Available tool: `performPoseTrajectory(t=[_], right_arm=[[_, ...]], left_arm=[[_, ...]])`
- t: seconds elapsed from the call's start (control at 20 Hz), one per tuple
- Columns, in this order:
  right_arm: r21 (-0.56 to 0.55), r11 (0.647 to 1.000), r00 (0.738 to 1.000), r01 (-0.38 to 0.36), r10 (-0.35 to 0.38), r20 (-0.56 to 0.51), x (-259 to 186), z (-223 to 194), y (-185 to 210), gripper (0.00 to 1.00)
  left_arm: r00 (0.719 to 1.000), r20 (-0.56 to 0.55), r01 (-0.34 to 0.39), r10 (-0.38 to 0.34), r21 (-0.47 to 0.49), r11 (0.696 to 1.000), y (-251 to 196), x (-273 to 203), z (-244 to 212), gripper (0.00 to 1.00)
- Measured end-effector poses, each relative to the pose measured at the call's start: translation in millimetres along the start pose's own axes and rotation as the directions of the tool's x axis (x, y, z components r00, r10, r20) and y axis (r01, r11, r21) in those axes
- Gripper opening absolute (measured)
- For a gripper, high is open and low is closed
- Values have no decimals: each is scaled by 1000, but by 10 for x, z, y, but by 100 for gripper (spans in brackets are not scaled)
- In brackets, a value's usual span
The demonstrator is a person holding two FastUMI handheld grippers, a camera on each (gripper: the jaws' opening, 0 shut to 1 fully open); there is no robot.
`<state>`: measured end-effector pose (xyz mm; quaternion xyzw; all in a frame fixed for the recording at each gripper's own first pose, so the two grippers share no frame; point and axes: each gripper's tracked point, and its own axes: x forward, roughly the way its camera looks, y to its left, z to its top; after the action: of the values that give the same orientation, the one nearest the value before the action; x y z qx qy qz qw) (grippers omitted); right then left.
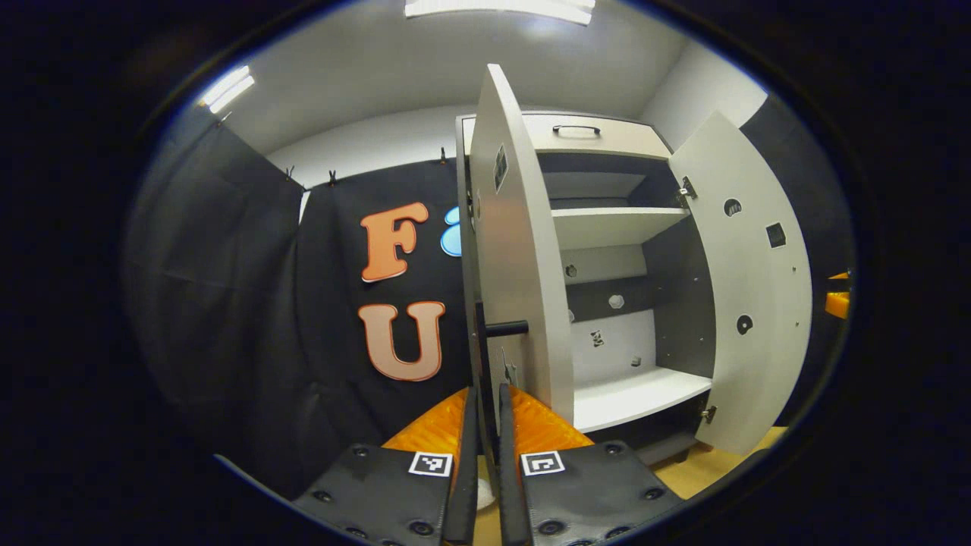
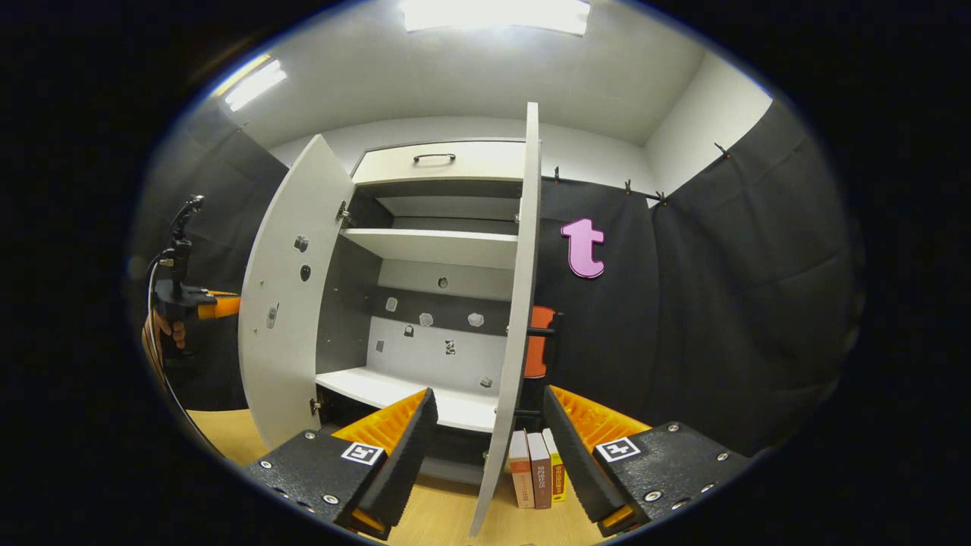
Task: Open the right door of the double-door shoe cabinet with the right hand, and open the left door with the left hand.
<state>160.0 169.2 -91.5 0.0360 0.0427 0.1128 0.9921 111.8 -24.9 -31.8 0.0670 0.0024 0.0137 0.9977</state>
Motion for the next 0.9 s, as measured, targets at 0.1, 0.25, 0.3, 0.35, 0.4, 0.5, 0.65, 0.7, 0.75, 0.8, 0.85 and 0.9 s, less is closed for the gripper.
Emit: performPoseTrajectory(t=[0.1, 0.25, 0.3, 0.35, 0.4, 0.5, 0.65, 0.7, 0.75, 0.8, 0.85, 0.9], right_arm=[[-7, 1000, 1000, -6, 6, 2, 7, 13, 16, 86], [-7, 1000, 1000, -18, 18, 9, -3, 29, 86, 86], [-8, 1000, 1000, -20, 20, 9, -3, 34, 103, 86], [-11, 1000, 1000, -25, 25, 9, -21, 38, 115, 86], [-16, 1000, 1000, -27, 27, 10, -28, 46, 123, 86], [-24, 999, 1000, -24, 25, 17, -40, 68, 113, 86], [-12, 1000, 999, -29, 29, 30, -24, 86, 165, 86], [-16, 1000, 999, -27, 27, 34, -22, 97, 162, 86], [-20, 1000, 999, -23, 24, 38, -33, 105, 145, 86], [-20, 1000, 999, -22, 23, 42, -40, 109, 142, 87], [-9, 1000, 999, -26, 26, 46, -59, 118, 154, 87], [11, 999, 998, -38, 37, 53, -68, 110, 189, 87]], left_arm=[[999, -2, -43, 43, -1, 999, 130, 22, -15, 19], [999, -36, -29, 26, -80, 996, 77, 6, -105, 3], [998, -55, -26, 22, -83, 996, 43, -37, -154, 10], [998, -50, -37, 34, -62, 997, 52, -59, -145, 10], [998, -47, -50, 48, -41, 998, 121, -37, -134, 10], [998, -24, -51, 50, -35, 998, 134, -80, -61, 11], [999, 22, -31, 32, -13, 999, 45, -183, 0, 31], [999, 35, -23, 23, -4, 1000, 16, -205, 31, 38], [999, 43, -10, 9, 1, 1000, -16, -211, 62, 49], [999, 54, 4, -4, 1, 1000, -72, -213, 94, 58], [998, 65, 19, -19, -1, 1000, -134, -227, 126, 66], [997, 75, 32, -32, 0, 1000, -207, -245, 139, 75]])
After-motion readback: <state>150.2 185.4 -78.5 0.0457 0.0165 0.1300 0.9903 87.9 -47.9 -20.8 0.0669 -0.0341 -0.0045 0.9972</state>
